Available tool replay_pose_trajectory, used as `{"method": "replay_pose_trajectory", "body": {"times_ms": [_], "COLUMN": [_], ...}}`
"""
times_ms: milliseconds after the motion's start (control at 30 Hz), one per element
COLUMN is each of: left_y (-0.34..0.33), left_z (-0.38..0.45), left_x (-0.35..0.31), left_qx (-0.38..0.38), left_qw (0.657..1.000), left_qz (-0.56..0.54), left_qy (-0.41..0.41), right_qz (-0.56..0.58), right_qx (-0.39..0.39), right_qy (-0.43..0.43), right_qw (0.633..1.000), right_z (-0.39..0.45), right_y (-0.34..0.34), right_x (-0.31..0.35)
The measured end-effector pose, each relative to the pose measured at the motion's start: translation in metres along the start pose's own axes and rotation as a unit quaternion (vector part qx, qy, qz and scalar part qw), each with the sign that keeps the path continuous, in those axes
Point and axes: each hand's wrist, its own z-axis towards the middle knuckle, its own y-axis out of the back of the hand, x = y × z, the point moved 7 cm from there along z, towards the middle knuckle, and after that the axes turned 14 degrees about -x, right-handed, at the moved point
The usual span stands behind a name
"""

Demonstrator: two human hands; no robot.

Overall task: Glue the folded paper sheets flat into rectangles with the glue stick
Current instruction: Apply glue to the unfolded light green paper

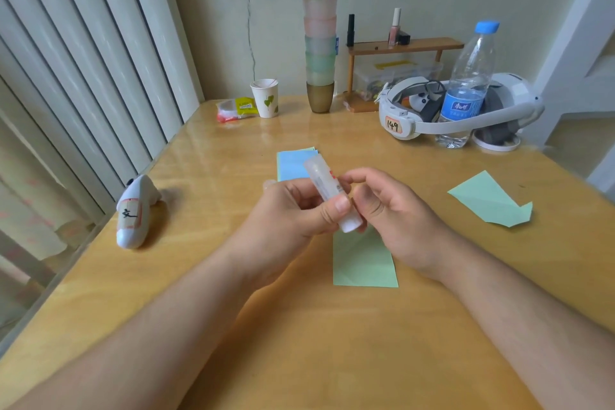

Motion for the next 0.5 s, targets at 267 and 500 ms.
{"method": "replay_pose_trajectory", "body": {"times_ms": [267, 500], "left_y": [-0.009, 0.033], "left_z": [-0.001, 0.016], "left_x": [-0.005, 0.011], "left_qx": [0.017, -0.075], "left_qw": [0.998, 0.905], "left_qz": [-0.045, 0.403], "left_qy": [-0.041, -0.111], "right_qz": [0.156, 0.312], "right_qx": [0.026, -0.115], "right_qy": [-0.081, -0.181], "right_qw": [0.984, 0.926], "right_z": [-0.005, 0.013], "right_y": [-0.010, 0.036], "right_x": [0.008, -0.007]}}
